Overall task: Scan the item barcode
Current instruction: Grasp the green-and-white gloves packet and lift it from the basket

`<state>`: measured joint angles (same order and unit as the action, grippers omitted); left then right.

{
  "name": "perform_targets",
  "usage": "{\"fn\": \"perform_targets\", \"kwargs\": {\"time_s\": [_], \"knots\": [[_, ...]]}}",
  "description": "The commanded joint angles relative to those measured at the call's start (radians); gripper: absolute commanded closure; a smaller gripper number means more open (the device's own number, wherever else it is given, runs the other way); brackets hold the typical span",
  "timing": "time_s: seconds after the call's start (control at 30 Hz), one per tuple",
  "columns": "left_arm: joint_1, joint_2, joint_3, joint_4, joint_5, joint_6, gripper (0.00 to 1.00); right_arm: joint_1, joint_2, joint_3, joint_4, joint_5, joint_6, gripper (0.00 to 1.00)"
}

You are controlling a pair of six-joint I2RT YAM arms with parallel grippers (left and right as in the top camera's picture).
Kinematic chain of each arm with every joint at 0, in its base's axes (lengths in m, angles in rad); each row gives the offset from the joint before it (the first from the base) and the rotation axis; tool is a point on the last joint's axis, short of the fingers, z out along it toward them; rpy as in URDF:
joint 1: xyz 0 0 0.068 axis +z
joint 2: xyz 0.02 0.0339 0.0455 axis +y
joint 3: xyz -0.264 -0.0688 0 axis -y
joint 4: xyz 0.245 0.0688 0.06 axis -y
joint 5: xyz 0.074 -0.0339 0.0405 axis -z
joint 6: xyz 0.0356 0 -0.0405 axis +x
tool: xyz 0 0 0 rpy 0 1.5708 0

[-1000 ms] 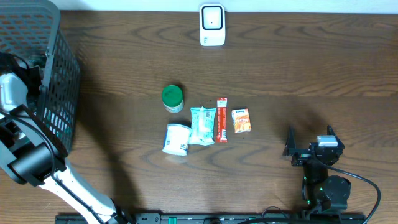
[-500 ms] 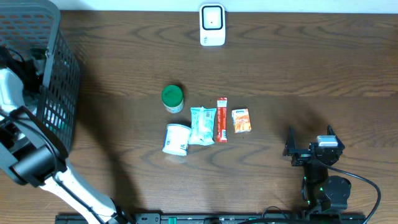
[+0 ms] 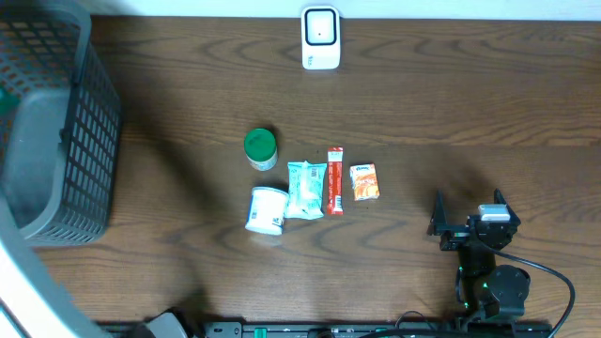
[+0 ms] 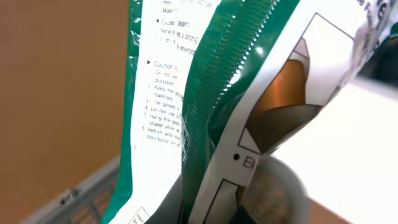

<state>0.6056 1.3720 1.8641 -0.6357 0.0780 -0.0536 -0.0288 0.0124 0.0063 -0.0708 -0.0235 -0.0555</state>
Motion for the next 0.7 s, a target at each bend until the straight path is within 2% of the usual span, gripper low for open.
{"fn": "perform_targets", "kwargs": {"time_s": [0.0, 0.13, 0.33, 0.43, 0.67], "knots": [[-0.037, -0.037, -0.011, -0.063, 0.136, -0.054, 0.93, -0.009, -0.003, -0.001, -0.004, -0.004, -0.005, 0.01], [-0.123, -0.080, -0.011, -0.223, 0.257, -0.061, 0.93, -0.009, -0.003, -0.001, -0.004, -0.004, -0.005, 0.01], [-0.305, -0.036, -0.055, -0.528, 0.262, -0.063, 0.93, -0.009, -0.003, -0.001, -0.004, -0.004, -0.005, 0.01], [-0.375, 0.004, -0.120, -0.573, 0.260, -0.041, 0.93, -0.009, -0.003, -0.001, -0.004, -0.004, -0.005, 0.01], [-0.484, 0.127, -0.321, -0.532, 0.250, -0.033, 0.93, -0.009, -0.003, -0.001, -0.004, -0.004, -0.005, 0.01]]}}
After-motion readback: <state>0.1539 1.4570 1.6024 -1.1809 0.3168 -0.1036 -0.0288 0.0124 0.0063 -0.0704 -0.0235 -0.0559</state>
